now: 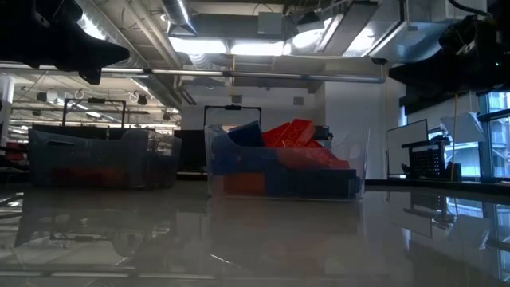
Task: Sort blocks by size
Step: Return to Home Position
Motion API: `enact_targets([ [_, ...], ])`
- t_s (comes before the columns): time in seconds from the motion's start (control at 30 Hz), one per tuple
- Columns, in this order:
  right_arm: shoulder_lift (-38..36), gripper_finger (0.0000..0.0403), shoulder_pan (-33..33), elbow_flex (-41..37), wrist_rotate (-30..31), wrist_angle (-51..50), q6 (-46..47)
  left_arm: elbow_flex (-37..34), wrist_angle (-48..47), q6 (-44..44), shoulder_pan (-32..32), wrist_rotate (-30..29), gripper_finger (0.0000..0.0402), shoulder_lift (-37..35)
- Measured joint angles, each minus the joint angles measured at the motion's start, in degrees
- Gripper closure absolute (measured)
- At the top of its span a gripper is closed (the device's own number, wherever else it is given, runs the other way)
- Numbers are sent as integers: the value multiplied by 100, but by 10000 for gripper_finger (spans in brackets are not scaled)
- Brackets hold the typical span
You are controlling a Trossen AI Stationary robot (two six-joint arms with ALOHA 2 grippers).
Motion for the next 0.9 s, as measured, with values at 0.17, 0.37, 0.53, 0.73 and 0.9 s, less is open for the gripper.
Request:
enact_targets([
  [0.17,-99,388,0,-4,-84,9,-78,0,-80,94,0,-170,394,0],
  [0.37,-103,388,0,-9,-30,-84,-264,-52,-203,105,1,-355,394,-2],
  [0.53,-103,388,0,-13,227,-114,-311,-358,-123,269,7,-343,394,-162],
  [0.73,-135,388,-2,-20,360,-96,-275,-572,645,331,30,420,399,-151],
  [0.9,-136,388,0,-22,337,-245,-294,-682,803,498,109,171,397,-153],
])
